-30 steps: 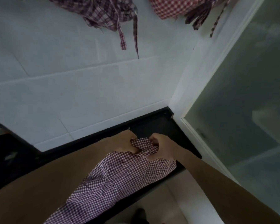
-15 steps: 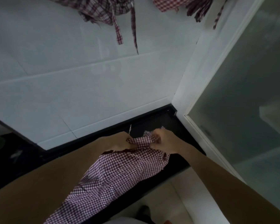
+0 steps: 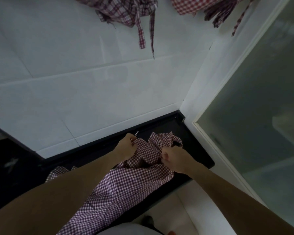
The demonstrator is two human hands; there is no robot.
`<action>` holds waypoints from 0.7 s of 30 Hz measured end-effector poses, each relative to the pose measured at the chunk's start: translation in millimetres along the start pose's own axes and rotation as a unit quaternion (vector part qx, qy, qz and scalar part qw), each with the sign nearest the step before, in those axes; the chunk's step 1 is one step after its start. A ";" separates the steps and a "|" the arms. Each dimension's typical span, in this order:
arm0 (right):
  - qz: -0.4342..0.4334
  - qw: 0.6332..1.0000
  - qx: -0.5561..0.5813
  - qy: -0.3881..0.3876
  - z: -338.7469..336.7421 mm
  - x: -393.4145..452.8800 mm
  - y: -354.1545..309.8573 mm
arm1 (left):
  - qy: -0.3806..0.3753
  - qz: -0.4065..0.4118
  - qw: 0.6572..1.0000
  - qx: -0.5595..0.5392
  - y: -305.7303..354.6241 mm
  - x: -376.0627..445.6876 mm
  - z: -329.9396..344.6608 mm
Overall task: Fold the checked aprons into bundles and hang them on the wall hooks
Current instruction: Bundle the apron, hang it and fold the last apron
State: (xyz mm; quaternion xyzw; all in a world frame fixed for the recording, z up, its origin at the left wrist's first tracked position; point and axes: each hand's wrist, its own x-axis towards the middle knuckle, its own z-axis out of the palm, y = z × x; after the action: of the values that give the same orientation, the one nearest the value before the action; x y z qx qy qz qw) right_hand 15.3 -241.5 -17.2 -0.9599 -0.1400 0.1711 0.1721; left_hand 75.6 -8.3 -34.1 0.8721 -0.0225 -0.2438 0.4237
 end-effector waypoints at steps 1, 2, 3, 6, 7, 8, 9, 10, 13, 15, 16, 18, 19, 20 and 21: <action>-0.004 0.999 0.025 -0.032 2.0 -2.2 2.5 | -0.007 0.008 1.000 -0.010 -2.5 0.6 2.7; -0.012 0.996 0.042 -0.075 5.5 -4.8 4.6 | -0.011 0.013 1.000 0.001 -5.0 -0.6 6.0; -0.010 0.992 0.036 -0.119 11.3 -6.8 7.3 | 0.018 0.030 0.999 0.041 -6.6 -2.3 9.9; -0.001 0.987 -0.068 -0.143 39.1 -10.8 20.4 | 0.166 0.192 0.956 0.151 -1.7 -14.8 24.9; -0.009 0.988 -0.107 -0.113 45.8 -11.0 22.5 | 0.139 0.237 0.949 0.156 4.6 -19.5 27.5; -0.020 0.988 -0.131 -0.076 51.2 -11.8 23.4 | 0.071 0.251 0.950 0.173 11.0 -23.0 31.6; -0.030 0.990 -0.129 -0.040 55.7 -13.0 23.3 | -0.020 0.234 0.952 0.195 18.1 -27.0 37.5; -0.045 0.991 -0.124 -0.002 59.1 -14.4 23.8 | -0.102 0.194 0.953 0.207 23.5 -29.2 44.4; -0.122 0.980 -0.099 0.122 67.5 -21.8 27.7 | -0.169 0.064 0.972 0.153 33.1 -25.4 56.1; -0.155 0.970 -0.088 0.166 67.4 -27.9 27.3 | -0.185 0.002 0.970 0.157 29.9 -17.1 61.8; -0.163 0.966 -0.082 0.184 65.6 -29.9 27.0 | -0.206 -0.030 0.967 0.146 30.1 -14.5 62.5; -0.167 0.958 -0.082 0.219 65.9 -32.6 27.4 | -0.248 -0.084 0.963 0.059 33.3 -12.6 62.4; -0.167 0.955 -0.089 0.230 67.3 -33.8 28.8 | -0.255 -0.083 0.963 0.014 33.4 -12.2 62.8; -0.160 0.957 -0.092 0.224 69.3 -34.3 30.6 | -0.252 -0.076 0.964 -0.027 34.4 -12.3 62.1; -0.153 0.960 -0.091 0.218 71.6 -33.7 32.3 | -0.244 -0.069 0.965 -0.068 33.6 -10.1 61.6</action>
State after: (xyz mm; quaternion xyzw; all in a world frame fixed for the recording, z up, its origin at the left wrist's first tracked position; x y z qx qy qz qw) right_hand -35.3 -261.5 -83.2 -0.9528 -0.2588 -0.0843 0.1348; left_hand 44.9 -72.1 -37.0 0.7545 -0.0485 -0.4790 0.4459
